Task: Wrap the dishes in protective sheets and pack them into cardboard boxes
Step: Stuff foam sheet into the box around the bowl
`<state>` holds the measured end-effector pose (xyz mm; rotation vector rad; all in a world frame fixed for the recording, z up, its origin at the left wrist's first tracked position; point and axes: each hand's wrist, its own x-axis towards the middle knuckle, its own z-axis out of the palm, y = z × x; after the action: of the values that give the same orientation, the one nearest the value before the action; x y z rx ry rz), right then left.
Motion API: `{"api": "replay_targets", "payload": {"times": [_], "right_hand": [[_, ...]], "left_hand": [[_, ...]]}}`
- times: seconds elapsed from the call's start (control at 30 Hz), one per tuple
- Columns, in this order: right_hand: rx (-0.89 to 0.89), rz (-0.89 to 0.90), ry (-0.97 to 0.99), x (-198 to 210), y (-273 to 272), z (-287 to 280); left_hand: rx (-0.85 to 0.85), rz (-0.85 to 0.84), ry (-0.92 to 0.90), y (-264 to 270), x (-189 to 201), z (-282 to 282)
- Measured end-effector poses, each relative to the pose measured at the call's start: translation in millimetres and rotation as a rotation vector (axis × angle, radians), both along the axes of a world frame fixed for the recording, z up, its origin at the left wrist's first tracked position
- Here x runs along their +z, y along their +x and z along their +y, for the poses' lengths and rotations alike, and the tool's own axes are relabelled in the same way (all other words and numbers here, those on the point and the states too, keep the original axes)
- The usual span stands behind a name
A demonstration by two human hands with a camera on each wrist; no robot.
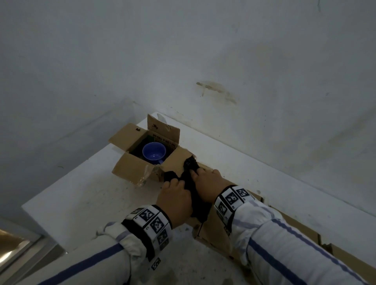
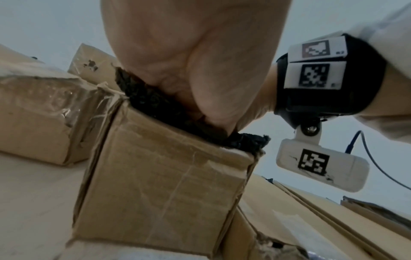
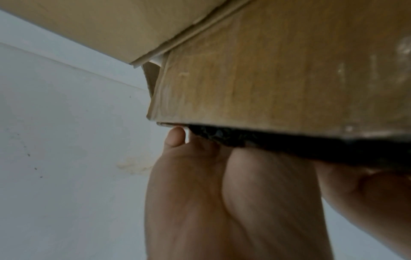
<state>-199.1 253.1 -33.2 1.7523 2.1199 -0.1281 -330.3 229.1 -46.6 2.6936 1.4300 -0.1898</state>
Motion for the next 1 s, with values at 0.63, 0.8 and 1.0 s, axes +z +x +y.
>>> {"api": "replay_targets", "payload": {"times": [0.63,0.8,1.0], "right_hand": [[-0.049,0.217,-0.315,16.1,3.9,13.7],[0.035,-0.114,-0.240,26.3,10.6,7.9],[0.037,-0.172,-0.195,18.2,-4.3,4.2]], "left_hand": [[0.006,-0.135,-0.210,-0.7,-15.3,4.9],[-0.019,-0.015,0.016,-4.8,0.6,-2.2],[0.050,0.069,0.036,-2.4,11.4,-0.3]]}}
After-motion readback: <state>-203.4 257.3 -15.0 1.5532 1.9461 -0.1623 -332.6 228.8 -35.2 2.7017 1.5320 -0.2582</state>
